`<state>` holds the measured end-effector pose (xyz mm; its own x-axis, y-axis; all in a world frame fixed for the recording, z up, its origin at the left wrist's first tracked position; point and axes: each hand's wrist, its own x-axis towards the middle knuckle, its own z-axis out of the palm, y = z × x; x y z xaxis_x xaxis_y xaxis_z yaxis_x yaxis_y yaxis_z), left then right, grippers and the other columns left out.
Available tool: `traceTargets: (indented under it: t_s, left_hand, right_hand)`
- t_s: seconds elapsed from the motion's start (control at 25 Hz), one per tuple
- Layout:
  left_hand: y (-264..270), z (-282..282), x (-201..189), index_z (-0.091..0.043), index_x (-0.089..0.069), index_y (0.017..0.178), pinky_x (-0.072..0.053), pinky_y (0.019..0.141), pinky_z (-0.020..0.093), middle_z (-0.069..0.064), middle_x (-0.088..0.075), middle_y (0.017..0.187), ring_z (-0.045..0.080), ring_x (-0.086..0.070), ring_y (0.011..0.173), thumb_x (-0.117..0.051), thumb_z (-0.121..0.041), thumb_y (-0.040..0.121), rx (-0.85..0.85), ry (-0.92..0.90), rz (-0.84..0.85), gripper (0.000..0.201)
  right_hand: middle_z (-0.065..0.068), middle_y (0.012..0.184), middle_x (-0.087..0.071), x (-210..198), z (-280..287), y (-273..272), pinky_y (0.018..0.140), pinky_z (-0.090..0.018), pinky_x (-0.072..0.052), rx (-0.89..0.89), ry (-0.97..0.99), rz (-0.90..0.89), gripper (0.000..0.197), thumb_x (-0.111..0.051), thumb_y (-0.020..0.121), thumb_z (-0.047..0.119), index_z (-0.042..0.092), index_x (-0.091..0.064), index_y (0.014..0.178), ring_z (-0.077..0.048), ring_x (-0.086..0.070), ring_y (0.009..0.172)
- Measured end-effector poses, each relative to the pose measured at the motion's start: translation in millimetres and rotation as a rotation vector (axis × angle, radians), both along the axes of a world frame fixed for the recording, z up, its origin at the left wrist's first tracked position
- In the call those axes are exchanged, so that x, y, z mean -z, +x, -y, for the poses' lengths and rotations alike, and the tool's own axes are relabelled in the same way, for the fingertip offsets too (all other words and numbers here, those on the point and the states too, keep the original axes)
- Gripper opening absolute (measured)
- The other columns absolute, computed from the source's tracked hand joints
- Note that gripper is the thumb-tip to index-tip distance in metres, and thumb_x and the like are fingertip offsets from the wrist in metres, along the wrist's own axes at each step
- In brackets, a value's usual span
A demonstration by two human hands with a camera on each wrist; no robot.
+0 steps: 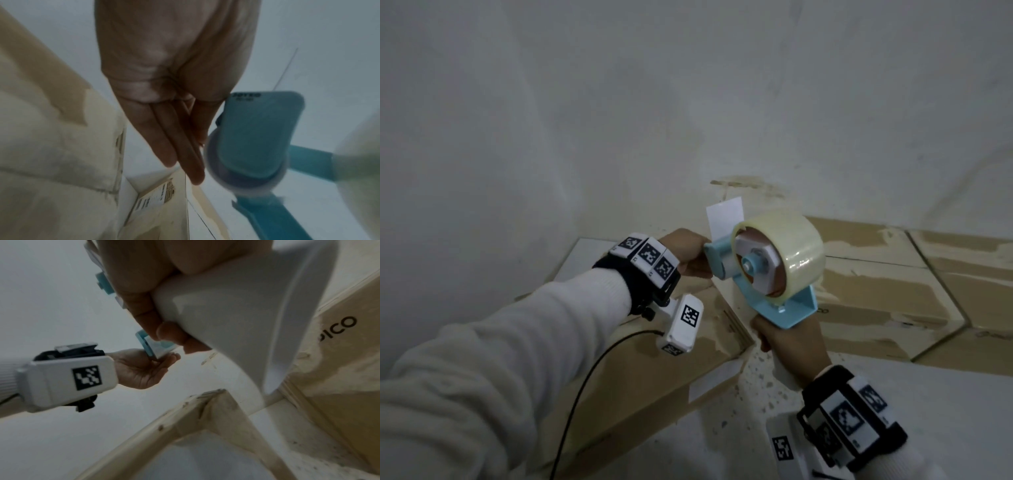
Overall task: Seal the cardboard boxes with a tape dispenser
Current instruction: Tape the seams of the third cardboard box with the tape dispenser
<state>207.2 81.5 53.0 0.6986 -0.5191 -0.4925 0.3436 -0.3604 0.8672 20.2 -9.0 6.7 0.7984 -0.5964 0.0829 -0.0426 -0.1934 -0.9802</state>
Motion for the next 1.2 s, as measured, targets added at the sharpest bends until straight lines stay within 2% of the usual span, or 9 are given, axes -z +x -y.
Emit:
traceTargets:
  t_s: [0.08, 0.2, 0.32, 0.48, 0.56, 0.72, 0.92, 1.08, 1.2]
  left_hand:
    - [23.9, -4.1, -9.8, 0.001, -0.061, 0.078, -0.056, 0.065, 0.034, 0.017, -0.067, 0.075, 0.024, -0.067, 0.060, -0.056, -0.005, 0.089, -0.034, -0.021, 0.089, 0.013]
    - [67.7, -22.6, -23.0, -0.007, -0.061, 0.082, -0.050, 0.061, 0.024, 0.010, -0.070, 0.086, 0.013, -0.068, 0.062, -0.058, -0.015, 0.091, -0.067, 0.004, 0.287, 0.013]
    - [86.5, -25.1, -13.0, -0.007, -0.065, 0.091, -0.045, 0.055, 0.017, 0.008, -0.070, 0.090, 0.008, -0.066, 0.067, -0.061, -0.014, 0.089, 0.022, 0.095, 0.389, 0.008]
    - [101.5, -8.8, 17.3, -0.004, -0.068, 0.106, -0.042, 0.082, 0.022, 0.010, -0.066, 0.109, 0.021, -0.060, 0.102, -0.072, -0.016, 0.080, 0.173, 0.324, 0.565, 0.029]
    - [107.8, -4.5, 27.0, -0.006, -0.066, 0.110, -0.040, 0.086, 0.025, 0.010, -0.064, 0.118, 0.024, -0.058, 0.110, -0.071, -0.021, 0.081, 0.219, 0.426, 0.620, 0.033]
    - [116.3, 4.9, 39.7, -0.007, -0.065, 0.112, -0.041, 0.086, 0.026, 0.009, -0.063, 0.122, 0.024, -0.058, 0.111, -0.069, -0.026, 0.083, 0.286, 0.512, 0.640, 0.035]
    - [125.5, 11.3, 46.2, -0.005, -0.065, 0.112, -0.042, 0.087, 0.028, 0.011, -0.063, 0.120, 0.026, -0.057, 0.111, -0.066, -0.029, 0.085, 0.386, 0.572, 0.643, 0.036]
    - [130.6, 12.9, 56.3, -0.004, -0.061, 0.096, -0.046, 0.077, 0.030, 0.014, -0.062, 0.108, 0.024, -0.055, 0.093, -0.059, -0.034, 0.090, 0.455, 0.670, 0.570, 0.031]
    - [125.1, 15.6, 55.4, 0.000, -0.060, 0.112, -0.044, 0.082, 0.032, 0.014, -0.061, 0.119, 0.023, -0.053, 0.094, -0.055, -0.036, 0.092, 0.435, 0.684, 0.469, 0.042]
  right_hand:
    - [0.004, 0.043, -0.054, -1.9, -1.0, 0.4, 0.043, -0.026, -0.041, 0.015, 0.040, 0.023, 0.024, -0.063, 0.068, -0.008, 0.009, -0.050, 0.056, -0.011, -0.048, 0.040]
    - [-0.001, 0.044, -0.056, -1.1, -3.1, -12.7, 0.041, -0.027, -0.041, 0.019, 0.107, 0.006, 0.012, -0.064, 0.064, 0.005, 0.005, -0.053, 0.061, -0.011, -0.048, 0.039]
    - [-0.001, 0.051, -0.061, 12.7, -3.1, -12.4, 0.048, -0.034, -0.044, 0.041, 0.118, -0.065, 0.018, -0.066, 0.075, -0.008, 0.007, -0.058, 0.070, -0.014, -0.051, 0.043]
    - [-0.004, 0.054, -0.060, 23.3, -4.4, 0.4, 0.061, -0.045, -0.047, 0.046, 0.078, -0.122, 0.027, -0.064, 0.078, -0.010, 0.016, -0.061, 0.071, -0.022, -0.053, 0.052]
    - [-0.004, 0.056, -0.063, 22.9, -7.2, 4.5, 0.058, -0.043, -0.046, 0.056, 0.125, -0.109, 0.024, -0.070, 0.076, -0.002, 0.021, -0.064, 0.071, -0.021, -0.052, 0.050]
    - [0.002, 0.061, -0.065, 23.5, -10.0, 14.1, 0.054, -0.034, -0.041, 0.050, 0.210, -0.057, 0.026, -0.074, 0.050, 0.034, 0.029, -0.066, 0.075, -0.008, -0.051, 0.048]
    - [0.003, 0.059, -0.062, 32.8, -6.1, 16.6, 0.053, -0.033, -0.042, 0.027, 0.150, -0.031, 0.027, -0.072, 0.052, 0.035, 0.025, -0.062, 0.074, -0.011, -0.052, 0.049]
    - [0.004, 0.060, -0.063, 38.3, -2.9, 18.0, 0.054, -0.031, -0.043, 0.039, 0.115, -0.036, 0.038, -0.071, 0.050, 0.036, 0.015, -0.060, 0.079, -0.011, -0.055, 0.051]
    - [0.002, 0.062, -0.065, 41.8, -2.6, 17.2, 0.054, -0.031, -0.043, 0.039, 0.138, -0.013, 0.037, -0.072, 0.050, 0.036, 0.016, -0.061, 0.078, -0.009, -0.057, 0.053]
